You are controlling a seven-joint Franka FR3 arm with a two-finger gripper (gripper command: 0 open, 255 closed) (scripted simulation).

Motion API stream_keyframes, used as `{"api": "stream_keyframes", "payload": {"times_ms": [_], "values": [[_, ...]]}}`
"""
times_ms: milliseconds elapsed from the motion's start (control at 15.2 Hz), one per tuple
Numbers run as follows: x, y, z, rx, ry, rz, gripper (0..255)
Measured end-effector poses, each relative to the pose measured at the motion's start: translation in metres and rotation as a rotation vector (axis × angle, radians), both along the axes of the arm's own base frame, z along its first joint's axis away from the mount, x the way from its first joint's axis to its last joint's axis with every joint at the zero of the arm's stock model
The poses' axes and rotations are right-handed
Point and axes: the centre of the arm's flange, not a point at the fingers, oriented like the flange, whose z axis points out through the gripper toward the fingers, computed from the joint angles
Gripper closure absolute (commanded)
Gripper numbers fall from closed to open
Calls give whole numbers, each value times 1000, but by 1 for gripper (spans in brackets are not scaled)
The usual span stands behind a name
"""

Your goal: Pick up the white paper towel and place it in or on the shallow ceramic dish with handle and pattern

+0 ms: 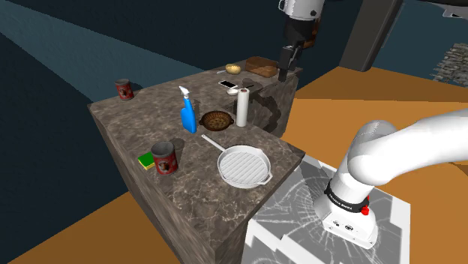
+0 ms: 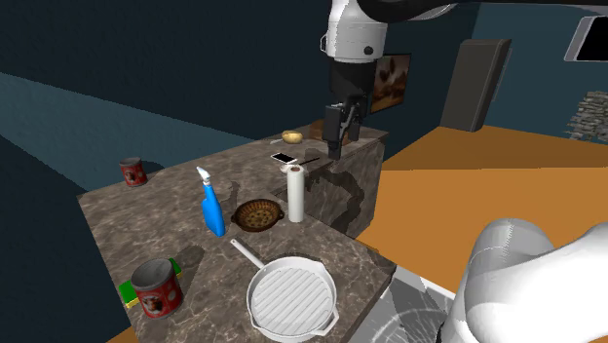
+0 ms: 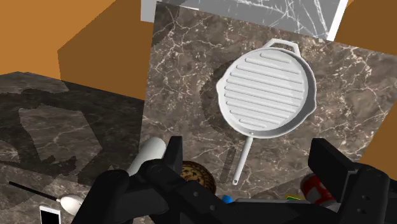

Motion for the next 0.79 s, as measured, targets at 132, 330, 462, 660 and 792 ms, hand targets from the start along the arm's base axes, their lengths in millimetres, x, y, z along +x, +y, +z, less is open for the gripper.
{"api": "stream_keyframes", "payload": {"times_ms": [132,330,462,660,792], "values": [[4,-4,-4,2,-2,-3,0],[28,-20,-18,10,-14,-16,0],[45,-33,-32,17,-25,-26,0],[66,-50,-55,27,-40,-41,0],[85,-65,-70,34,-51,-51,0]]}}
